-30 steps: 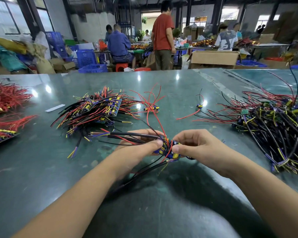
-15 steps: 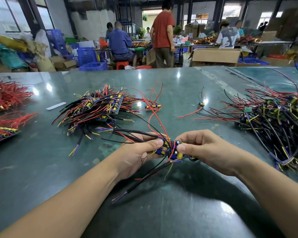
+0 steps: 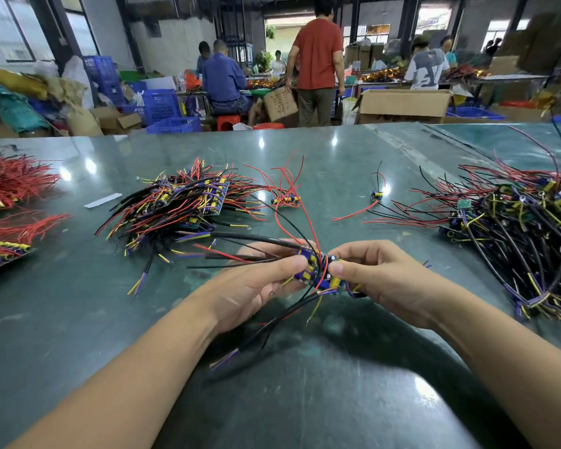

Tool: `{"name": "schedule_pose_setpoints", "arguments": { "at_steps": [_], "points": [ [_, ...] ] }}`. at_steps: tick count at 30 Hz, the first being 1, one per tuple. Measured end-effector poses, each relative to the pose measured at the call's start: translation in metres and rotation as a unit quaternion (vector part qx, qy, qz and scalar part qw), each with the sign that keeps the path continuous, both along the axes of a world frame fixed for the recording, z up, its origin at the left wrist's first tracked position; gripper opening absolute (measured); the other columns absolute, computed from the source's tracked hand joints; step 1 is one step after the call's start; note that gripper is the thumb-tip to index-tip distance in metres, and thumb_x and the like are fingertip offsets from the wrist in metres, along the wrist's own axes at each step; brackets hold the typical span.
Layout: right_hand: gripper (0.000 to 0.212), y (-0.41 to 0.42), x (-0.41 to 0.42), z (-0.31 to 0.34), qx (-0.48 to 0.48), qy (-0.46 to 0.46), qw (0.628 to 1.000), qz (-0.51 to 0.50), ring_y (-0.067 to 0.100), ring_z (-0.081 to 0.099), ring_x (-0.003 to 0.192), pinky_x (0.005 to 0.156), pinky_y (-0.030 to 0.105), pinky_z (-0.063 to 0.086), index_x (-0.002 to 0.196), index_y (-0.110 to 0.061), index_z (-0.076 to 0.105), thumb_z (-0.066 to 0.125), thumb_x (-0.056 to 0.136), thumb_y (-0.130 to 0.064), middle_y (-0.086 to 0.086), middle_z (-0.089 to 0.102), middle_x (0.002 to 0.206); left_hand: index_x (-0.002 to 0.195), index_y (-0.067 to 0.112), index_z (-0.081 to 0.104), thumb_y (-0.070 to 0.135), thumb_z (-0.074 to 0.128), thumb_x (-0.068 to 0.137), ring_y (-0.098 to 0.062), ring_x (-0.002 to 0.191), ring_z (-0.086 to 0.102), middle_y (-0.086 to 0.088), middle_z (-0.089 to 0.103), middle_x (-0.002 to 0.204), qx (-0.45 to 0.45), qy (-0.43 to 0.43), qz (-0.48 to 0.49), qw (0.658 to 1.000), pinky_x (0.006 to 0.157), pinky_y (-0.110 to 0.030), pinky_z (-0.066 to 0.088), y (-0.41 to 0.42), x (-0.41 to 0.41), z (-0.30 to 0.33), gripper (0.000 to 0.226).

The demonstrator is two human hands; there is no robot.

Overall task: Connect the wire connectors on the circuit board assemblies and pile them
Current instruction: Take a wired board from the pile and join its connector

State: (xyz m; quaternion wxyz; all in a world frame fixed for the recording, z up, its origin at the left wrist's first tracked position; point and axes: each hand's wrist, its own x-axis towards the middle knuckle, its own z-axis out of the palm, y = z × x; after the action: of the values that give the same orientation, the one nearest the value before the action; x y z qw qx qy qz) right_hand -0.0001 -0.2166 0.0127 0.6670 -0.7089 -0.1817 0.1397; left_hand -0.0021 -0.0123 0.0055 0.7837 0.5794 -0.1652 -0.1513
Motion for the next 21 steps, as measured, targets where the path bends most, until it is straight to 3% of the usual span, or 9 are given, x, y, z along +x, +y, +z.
{"name": "schedule_pose_setpoints", "arguments": {
  "at_steps": [3,7,11,14,16,21],
  "points": [
    [0.024,-0.0001,0.0006,0.0008,0.012,0.009,1.000,-0.006,0.019,0.044,0.069,0.056,0.019,0.036,0.086,-0.009,0.072,0.068,0.069,-0.026,0.008,0.066,0.080,0.106,0.021,0.071,-0.001,0.063,0.075,-0.018,0.099,0.066,-0.006,0.071,0.108,0.014,-0.032,-0.014,0.999,0.091,-0.033,0.052,0.0018,-0.0030,-0.0016,0.039],
    [0.024,-0.0023,0.0000,0.0005,-0.001,0.006,1.000,0.004,0.019,0.043,0.068,0.055,0.017,0.037,0.085,-0.008,0.072,0.069,0.069,-0.026,0.009,0.066,0.078,0.114,0.015,0.062,-0.001,0.057,0.075,-0.018,0.095,0.066,-0.006,0.071,0.104,0.046,-0.063,0.005,0.997,0.090,-0.033,0.051,-0.0028,-0.0029,-0.0046,0.043],
    [0.022,-0.0040,0.0005,-0.0004,0.001,0.006,1.000,0.001,0.019,0.043,0.067,0.056,0.017,0.037,0.084,-0.009,0.072,0.069,0.070,-0.025,0.010,0.063,0.079,0.115,0.026,0.067,-0.002,0.047,0.075,-0.023,0.099,0.066,-0.011,0.071,0.105,0.046,-0.080,0.001,0.996,0.091,-0.034,0.050,-0.0015,-0.0012,-0.0055,0.053],
    [0.023,-0.0028,0.0010,-0.0018,0.006,0.005,1.000,0.003,0.026,0.039,0.078,0.059,0.023,0.035,0.085,-0.009,0.073,0.069,0.070,-0.026,0.013,0.063,0.083,0.115,0.022,0.067,0.006,0.048,0.078,-0.021,0.097,0.067,-0.012,0.072,0.103,0.031,-0.077,0.018,0.996,0.082,-0.029,0.054,0.0011,0.0010,-0.0086,0.045],
    [0.024,-0.0029,0.0013,-0.0019,0.007,0.006,1.000,0.003,0.027,0.038,0.079,0.060,0.024,0.034,0.085,-0.009,0.073,0.070,0.069,-0.027,0.012,0.063,0.082,0.115,0.021,0.064,0.010,0.051,0.080,-0.022,0.101,0.067,-0.010,0.072,0.106,0.059,-0.099,0.032,0.993,0.083,-0.030,0.054,0.0014,0.0007,-0.0082,0.039],
    [0.024,-0.0030,0.0017,-0.0032,-0.022,-0.015,1.000,0.003,0.015,0.043,0.064,0.055,0.016,0.037,0.085,-0.009,0.072,0.069,0.070,-0.027,0.011,0.061,0.078,0.112,0.005,0.058,-0.002,0.061,0.085,-0.010,0.090,0.067,-0.002,0.073,0.096,0.124,-0.194,0.051,0.972,0.076,-0.017,0.051,0.0038,-0.0046,-0.0058,0.028]
  ]
}}
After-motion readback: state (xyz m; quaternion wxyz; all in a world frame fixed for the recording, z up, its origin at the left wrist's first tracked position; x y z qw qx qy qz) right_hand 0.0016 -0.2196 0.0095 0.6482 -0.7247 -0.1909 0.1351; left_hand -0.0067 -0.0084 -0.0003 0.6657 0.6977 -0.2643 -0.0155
